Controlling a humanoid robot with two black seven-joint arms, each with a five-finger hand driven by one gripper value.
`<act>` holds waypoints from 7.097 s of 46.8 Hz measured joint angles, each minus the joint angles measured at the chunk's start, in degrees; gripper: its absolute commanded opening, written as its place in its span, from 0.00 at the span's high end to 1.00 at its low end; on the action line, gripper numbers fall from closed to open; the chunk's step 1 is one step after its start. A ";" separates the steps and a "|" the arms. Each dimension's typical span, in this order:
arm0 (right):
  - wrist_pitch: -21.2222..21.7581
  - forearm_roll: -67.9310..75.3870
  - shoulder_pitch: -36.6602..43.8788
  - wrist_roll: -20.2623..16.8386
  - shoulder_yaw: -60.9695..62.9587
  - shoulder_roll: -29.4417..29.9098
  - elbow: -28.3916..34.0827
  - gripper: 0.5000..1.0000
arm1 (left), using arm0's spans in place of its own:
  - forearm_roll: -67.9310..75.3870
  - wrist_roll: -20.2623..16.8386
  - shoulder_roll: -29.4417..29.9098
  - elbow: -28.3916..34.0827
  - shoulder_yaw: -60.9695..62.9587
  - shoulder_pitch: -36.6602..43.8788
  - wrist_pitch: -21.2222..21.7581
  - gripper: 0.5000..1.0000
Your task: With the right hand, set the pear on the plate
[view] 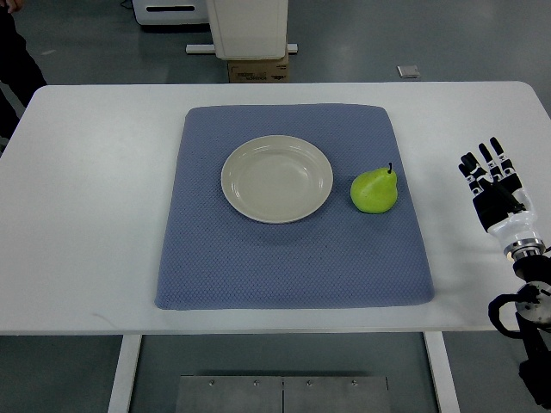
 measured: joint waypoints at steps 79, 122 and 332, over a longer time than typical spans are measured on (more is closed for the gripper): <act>0.44 0.00 1.77 0.27 -1.31 -0.09 -1.23 0.00 | -0.02 0.06 0.00 0.03 0.00 0.08 0.00 0.00; 0.15 7.15 3.36 0.23 -2.75 -1.50 -5.31 0.00 | -0.04 0.07 0.00 0.00 0.00 0.09 0.00 0.00; -22.09 -21.77 14.41 25.69 -44.62 -2.98 -15.81 0.17 | -0.03 0.06 0.00 0.01 0.00 0.08 0.00 0.00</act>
